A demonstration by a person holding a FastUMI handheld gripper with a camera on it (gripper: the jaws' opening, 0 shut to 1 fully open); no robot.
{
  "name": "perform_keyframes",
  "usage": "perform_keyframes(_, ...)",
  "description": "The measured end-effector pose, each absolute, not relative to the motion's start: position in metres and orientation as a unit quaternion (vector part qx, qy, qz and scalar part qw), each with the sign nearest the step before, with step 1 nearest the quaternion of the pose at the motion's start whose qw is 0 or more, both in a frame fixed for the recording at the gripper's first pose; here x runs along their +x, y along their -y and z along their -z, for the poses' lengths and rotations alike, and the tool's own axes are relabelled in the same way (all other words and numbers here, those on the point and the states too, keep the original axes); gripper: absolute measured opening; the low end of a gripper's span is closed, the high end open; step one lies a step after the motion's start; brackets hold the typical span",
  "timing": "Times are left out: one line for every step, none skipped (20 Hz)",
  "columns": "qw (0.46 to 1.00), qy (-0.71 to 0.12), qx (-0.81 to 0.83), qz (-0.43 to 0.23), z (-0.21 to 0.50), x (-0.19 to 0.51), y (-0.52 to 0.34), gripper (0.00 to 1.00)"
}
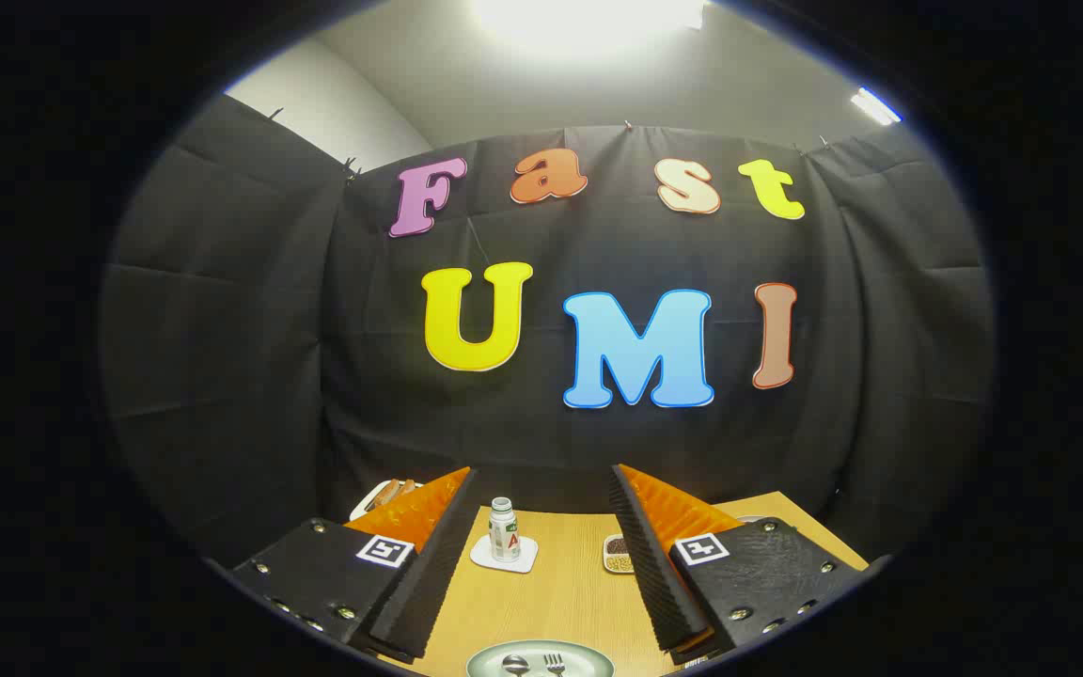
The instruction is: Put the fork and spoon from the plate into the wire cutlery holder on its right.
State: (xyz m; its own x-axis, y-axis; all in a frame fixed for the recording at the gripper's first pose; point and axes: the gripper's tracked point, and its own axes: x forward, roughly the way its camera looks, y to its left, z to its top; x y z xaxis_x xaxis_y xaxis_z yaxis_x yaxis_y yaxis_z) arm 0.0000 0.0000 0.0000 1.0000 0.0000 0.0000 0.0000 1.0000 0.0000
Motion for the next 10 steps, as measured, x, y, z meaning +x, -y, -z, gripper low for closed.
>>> perform_keyframes(1.000,-0.002,0.001,0.000,0.0005,0.0001,0.0001,0.86)
perform_keyframes(1.000,-0.003,0.001,0.000,0.0013,0.0003,0.0006,0.86)
perform_keyframes(1.000,-0.004,0.001,-0.001,0.0009,0.0005,0.0003,0.86)
perform_keyframes(1.000,-0.006,0.001,-0.001,0.0018,0.0007,0.0003,0.86)
perform_keyframes(1.000,-0.007,0.001,-0.001,0.0014,0.0006,0.0003,0.86)
perform_keyframes(1.000,-0.008,0.002,-0.001,0.0025,0.0006,0.0006,0.86)
perform_keyframes(1.000,-0.009,0.002,0.000,0.0027,0.0003,0.0005,0.86)
perform_keyframes(1.000,-0.011,0.002,0.001,0.0039,0.0008,0.0010,0.86)
perform_keyframes(1.000,-0.012,0.003,0.000,0.0035,0.0004,0.0006,0.86)
perform_keyframes(1.000,-0.013,0.003,0.000,0.0047,0.0005,0.0007,0.86)
